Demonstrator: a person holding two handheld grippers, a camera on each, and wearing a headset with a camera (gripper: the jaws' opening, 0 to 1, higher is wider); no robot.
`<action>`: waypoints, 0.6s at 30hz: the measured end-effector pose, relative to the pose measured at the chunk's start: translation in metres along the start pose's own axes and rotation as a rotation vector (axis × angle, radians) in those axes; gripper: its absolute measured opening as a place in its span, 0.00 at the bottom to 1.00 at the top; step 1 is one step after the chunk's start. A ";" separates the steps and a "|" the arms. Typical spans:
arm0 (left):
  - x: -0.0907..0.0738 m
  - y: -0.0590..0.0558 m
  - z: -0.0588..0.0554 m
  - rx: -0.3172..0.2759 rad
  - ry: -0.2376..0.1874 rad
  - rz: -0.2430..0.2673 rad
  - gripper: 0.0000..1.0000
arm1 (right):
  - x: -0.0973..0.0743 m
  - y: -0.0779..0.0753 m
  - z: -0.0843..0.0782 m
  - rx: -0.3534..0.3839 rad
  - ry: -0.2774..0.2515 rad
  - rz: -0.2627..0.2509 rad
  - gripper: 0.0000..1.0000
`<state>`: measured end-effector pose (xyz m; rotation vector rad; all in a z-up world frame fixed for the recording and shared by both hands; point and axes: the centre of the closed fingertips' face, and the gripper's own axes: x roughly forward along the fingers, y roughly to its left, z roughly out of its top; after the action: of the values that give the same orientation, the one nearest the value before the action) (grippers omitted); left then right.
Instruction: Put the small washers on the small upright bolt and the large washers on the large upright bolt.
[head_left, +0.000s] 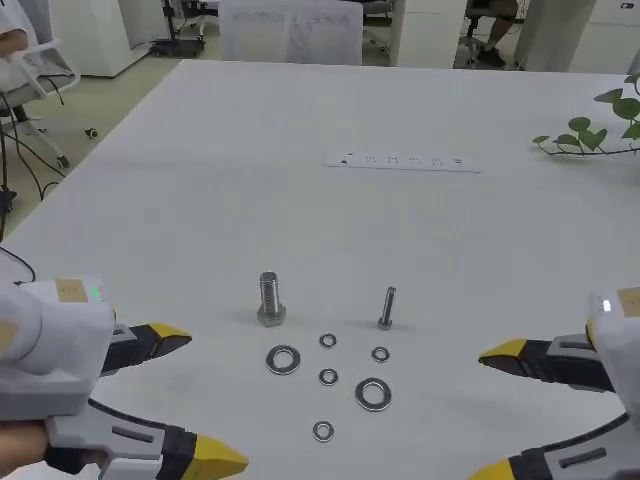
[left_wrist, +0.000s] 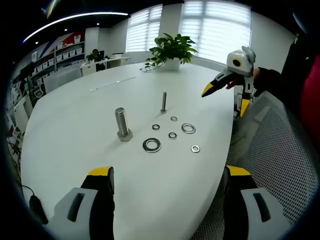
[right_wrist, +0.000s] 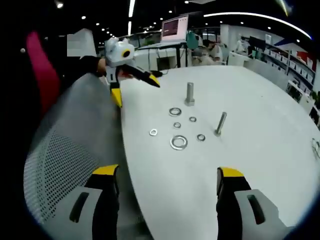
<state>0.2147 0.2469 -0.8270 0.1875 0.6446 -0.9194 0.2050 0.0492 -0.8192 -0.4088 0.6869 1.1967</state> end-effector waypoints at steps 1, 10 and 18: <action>0.000 0.000 0.000 0.000 -0.001 0.001 0.91 | 0.000 0.000 0.000 0.002 0.000 0.002 0.80; 0.000 0.000 0.000 0.001 -0.001 -0.001 0.90 | 0.001 0.000 0.000 -0.003 0.007 0.005 0.80; 0.000 -0.001 0.000 0.003 0.000 -0.005 0.90 | 0.002 0.001 0.004 -0.018 0.015 0.015 0.80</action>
<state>0.2142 0.2463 -0.8268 0.1882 0.6436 -0.9246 0.2050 0.0534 -0.8176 -0.4289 0.6937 1.2157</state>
